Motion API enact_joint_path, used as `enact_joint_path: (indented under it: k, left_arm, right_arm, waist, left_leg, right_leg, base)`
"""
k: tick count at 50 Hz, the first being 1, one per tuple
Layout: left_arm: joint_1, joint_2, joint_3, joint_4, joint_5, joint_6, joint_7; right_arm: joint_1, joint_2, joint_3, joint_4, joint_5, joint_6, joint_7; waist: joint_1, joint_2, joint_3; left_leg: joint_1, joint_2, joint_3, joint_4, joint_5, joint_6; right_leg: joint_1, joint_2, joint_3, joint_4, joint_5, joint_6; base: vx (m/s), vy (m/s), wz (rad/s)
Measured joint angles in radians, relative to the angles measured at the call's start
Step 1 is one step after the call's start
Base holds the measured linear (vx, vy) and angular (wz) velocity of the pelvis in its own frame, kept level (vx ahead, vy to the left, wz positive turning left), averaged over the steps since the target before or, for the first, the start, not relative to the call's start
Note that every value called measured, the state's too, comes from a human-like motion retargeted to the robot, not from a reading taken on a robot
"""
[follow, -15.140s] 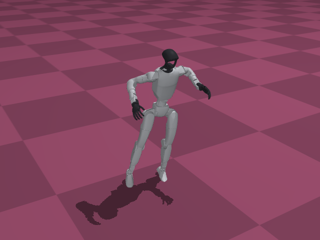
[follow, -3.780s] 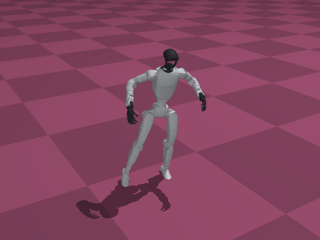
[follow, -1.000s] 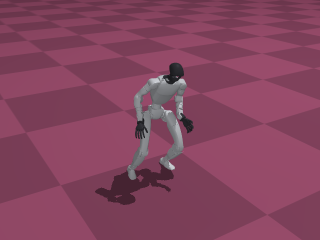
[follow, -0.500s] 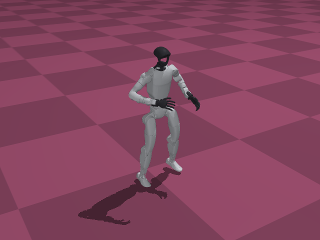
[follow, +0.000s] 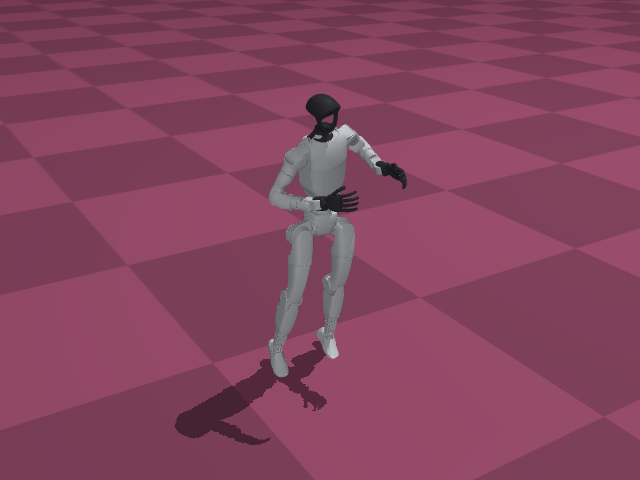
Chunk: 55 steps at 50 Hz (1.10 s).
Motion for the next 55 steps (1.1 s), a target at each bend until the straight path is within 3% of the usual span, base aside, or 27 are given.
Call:
enact_joint_path:
  k: [3, 8, 10, 13, 15, 17, 20, 22, 25, 27, 29, 30, 32, 34, 37, 40, 43, 45, 47, 48, 50, 52, 55]
  left_arm:
    - [0.082, 0.033, 0.021, 0.096, 0.031, 0.011, -0.001]
    - [0.03, 0.036, -0.016, 0.313, -0.016, 0.076, -0.085]
    - [-0.012, 0.006, -0.035, 0.391, -0.053, 0.102, -0.093]
    - [-0.154, -0.096, -0.038, 0.492, -0.074, 0.155, 0.004]
    - [-0.294, -0.202, -0.054, 0.543, -0.069, 0.189, 0.118]
    - [-0.441, -0.32, -0.151, 0.555, -0.078, 0.179, 0.214]
    - [-0.652, -0.436, -0.385, 0.482, -0.086, 0.119, 0.221]
    - [-0.731, -0.404, -0.454, 0.315, -0.106, 0.098, 0.099]
    - [-0.699, -0.276, -0.373, -0.002, -0.2, 0.059, -0.066]
    - [-0.559, -0.189, -0.239, -0.146, -0.241, -0.005, -0.073]
    - [-0.439, -0.111, -0.077, -0.191, -0.225, -0.067, -0.057]
    - [-0.353, -0.083, 0.008, -0.198, -0.197, -0.084, -0.03]
    - [-0.155, -0.051, 0.158, -0.19, -0.123, -0.086, -0.066]
    - [-0.001, -0.022, 0.255, -0.155, -0.064, -0.084, -0.039]
    - [0.117, 0.015, 0.296, -0.08, -0.029, -0.071, 0.001]
    - [0.121, 0.043, 0.237, 0.025, -0.036, -0.038, -0.029]
    - [0.05, 0.053, 0.142, 0.145, -0.063, 0.016, -0.103]
    - [-0.009, 0.038, 0.08, 0.209, -0.083, 0.054, -0.129]
    - [-0.025, -0.013, 0.02, 0.263, -0.089, 0.1, -0.104]
    - [-0.04, -0.056, 0.001, 0.283, -0.086, 0.12, -0.08]
    - [-0.145, -0.187, -0.039, 0.342, -0.065, 0.164, -0.011]
    - [-0.341, -0.373, -0.106, 0.437, -0.046, 0.179, 0.089]
    - [-0.621, -0.543, -0.275, 0.489, -0.015, 0.117, 0.167]
  right_arm:
    - [0.024, 0.003, 0.007, 0.089, -0.071, 0.018, -0.018]
    - [0.047, 0.03, -0.006, 0.266, -0.134, 0.061, -0.054]
    - [0.057, 0.035, -0.003, 0.32, -0.169, 0.074, -0.073]
    - [-0.015, 0.047, 0.03, 0.429, -0.225, 0.104, -0.152]
    - [-0.113, 0.073, 0.081, 0.572, -0.258, 0.148, -0.27]
    - [-0.195, 0.104, 0.119, 0.749, -0.252, 0.201, -0.394]
    - [-0.25, 0.113, 0.101, 0.872, -0.171, 0.213, -0.464]
    - [-0.202, 0.077, 0.043, 0.721, -0.087, 0.179, -0.387]
    - [-0.061, -0.05, -0.041, 0.327, -0.011, 0.144, -0.219]
    - [-0.007, -0.151, -0.062, 0.104, -0.08, 0.122, -0.167]
    - [-0.079, -0.236, -0.061, -0.028, -0.152, 0.098, -0.084]
    - [-0.113, -0.267, -0.052, -0.072, -0.178, 0.089, -0.055]
    - [-0.177, -0.292, -0.008, -0.078, -0.166, 0.066, 0.016]
    - [-0.224, -0.292, 0.033, -0.04, -0.13, 0.06, 0.041]
    - [-0.265, -0.264, 0.084, 0.05, -0.135, 0.08, 0.022]
    - [-0.229, -0.235, 0.084, 0.118, -0.153, 0.101, 0.029]
    - [-0.147, -0.228, 0.04, 0.152, -0.114, 0.115, 0.1]
    - [-0.079, -0.234, 0.005, 0.158, -0.081, 0.12, 0.147]
    - [0.051, -0.19, -0.021, 0.188, -0.05, 0.108, 0.111]
    - [0.09, -0.159, -0.022, 0.22, -0.032, 0.109, 0.089]
    - [0.083, -0.077, -0.005, 0.346, -0.036, 0.128, 0.018]
    - [-0.028, 0.027, 0.02, 0.574, -0.151, 0.157, -0.167]
    - [-0.155, 0.166, -0.001, 0.779, -0.215, 0.189, -0.404]
  waist:
    - [-0.005, -0.089, 0.013]
    - [-0.037, -0.215, 0.067]
    - [-0.046, -0.269, 0.08]
    - [-0.07, -0.284, 0.187]
    - [-0.086, -0.27, 0.303]
    - [-0.11, -0.247, 0.389]
    - [-0.149, -0.211, 0.402]
    - [-0.157, -0.194, 0.349]
    - [-0.127, -0.154, 0.235]
    - [-0.062, -0.128, 0.157]
    - [0.036, -0.099, 0.15]
    - [0.089, -0.084, 0.134]
    - [0.139, -0.076, 0.097]
    - [0.139, -0.11, 0.09]
    - [0.102, -0.198, 0.116]
    - [0.058, -0.279, 0.144]
    - [0.006, -0.335, 0.173]
    - [-0.012, -0.364, 0.174]
    - [-0.037, -0.351, 0.109]
    - [-0.05, -0.338, 0.098]
    - [-0.07, -0.297, 0.152]
    - [-0.106, -0.24, 0.238]
    - [-0.182, -0.176, 0.306]
  left_leg:
    - [0.005, 0.021, 0.065, 0.039, -0.055, 0.031]
    - [0.007, 0.201, 0.122, 0.105, -0.199, 0.037]
    - [-0.014, 0.232, 0.193, 0.121, -0.279, 0.078]
    - [-0.059, 0.35, 0.239, 0.197, -0.384, 0.156]
    - [-0.134, 0.412, 0.197, 0.361, -0.449, 0.237]
    - [-0.252, 0.389, 0.102, 0.614, -0.562, 0.286]
    - [-0.402, 0.274, 0.044, 0.875, -0.722, 0.27]
    - [-0.399, 0.207, 0.091, 0.861, -0.749, 0.264]
    - [-0.281, 0.129, 0.23, 0.635, -0.664, 0.273]
    - [-0.152, 0.087, 0.317, 0.36, -0.467, 0.24]
    - [-0.045, 0.076, 0.33, 0.132, -0.194, 0.168]
    - [-0.005, 0.077, 0.305, 0.041, -0.048, 0.115]
    - [0.013, 0.065, 0.138, -0.02, 0.089, 0.017]
    - [0.01, 0.032, 0.049, -0.002, 0.069, 0.011]
    - [0.005, 0.009, 0.149, 0.056, 0.023, 0.072]
    - [0.016, 0.021, 0.209, 0.101, 0.01, 0.104]
    - [0.026, 0.083, 0.219, 0.173, -0.043, 0.11]
    - [0.003, 0.108, 0.293, 0.219, -0.127, 0.159]
    - [-0.023, 0.209, 0.336, 0.304, -0.233, 0.167]
    - [-0.03, 0.263, 0.353, 0.341, -0.268, 0.179]
    - [-0.05, 0.346, 0.34, 0.435, -0.357, 0.237]
    - [-0.106, 0.351, 0.228, 0.574, -0.524, 0.294]
    - [-0.207, 0.267, 0.083, 0.76, -0.747, 0.288]
  right_leg:
    - [0.036, 0.022, 0.067, -0.115, 0.079, 0.014]
    - [0.051, 0.098, 0.268, -0.15, 0.028, 0.015]
    - [0.026, 0.009, 0.247, -0.058, -0.171, 0.015]
    - [-0.087, -0.092, 0.221, 0.301, -0.581, -0.12]
    - [-0.181, -0.127, 0.262, 0.561, -0.689, -0.157]
    - [-0.189, -0.195, 0.264, 0.649, -0.698, -0.109]
    - [-0.106, -0.323, 0.222, 0.527, -0.627, -0.07]
    - [-0.046, -0.401, 0.164, 0.37, -0.46, -0.081]
    - [0.033, -0.457, -0.022, 0.107, -0.127, -0.09]
    - [0.011, -0.351, -0.018, 0.036, -0.067, -0.05]
    - [-0.039, -0.2, -0.012, 0.061, -0.086, -0.036]
    - [-0.066, -0.133, -0.045, 0.092, -0.097, -0.044]
    - [-0.046, -0.042, -0.112, 0.048, -0.09, -0.071]
    - [-0.014, 0.016, -0.053, -0.02, -0.046, -0.072]
    - [0.022, 0.067, 0.171, -0.093, 0.032, -0.048]
    - [0.064, 0.116, 0.442, -0.118, 0.08, 0.015]
    - [0.133, 0.132, 0.491, -0.127, 0.179, 0.015]
    - [0.11, 0.041, 0.401, -0.024, -0.059, -0.042]
    - [0.069, -0.018, 0.302, 0.157, -0.441, -0.111]
    - [0.049, -0.039, 0.295, 0.233, -0.581, -0.129]
    - [-0.034, -0.062, 0.314, 0.459, -0.762, -0.163]
    - [-0.12, -0.104, 0.319, 0.664, -0.793, -0.113]
    - [-0.085, -0.222, 0.273, 0.657, -0.783, -0.037]
  base:
    - [0.03, 0.76, -0.21]
    - [0.05, 0.64, 0.3]
    - [-0.04, 1.14, 0.27]
    - [-0.16, 1.06, 0.23]
    - [-0.22, 1.02, 0.33]
    - [-0.13, 1.18, 0.92]
    - [0.09, 1.3, 1.24]
    - [0.3, 1.36, 0.47]
    - [0.41, 1.33, -0.67]
    - [0.34, 1.21, -1.73]
    - [0.16, 1.1, -2.54]
    - [0.05, 1.04, -2.7]
    - [-0.05, 1.02, -2.07]
    - [-0.14, 0.99, -0.86]
    - [-0.19, 0.98, 0.1]
    - [-0.14, 0.9, 0.61]
    - [-0.09, 0.9, 0.77]
    - [-0.21, 1.29, 0.3]
    - [-0.18, 1.09, 0.17]
    - [-0.21, 1.04, 0.07]
    - [-0.28, 1.1, 0.09]
    - [-0.31, 1.2, 0.68]
    - [-0.15, 1.26, 1.47]
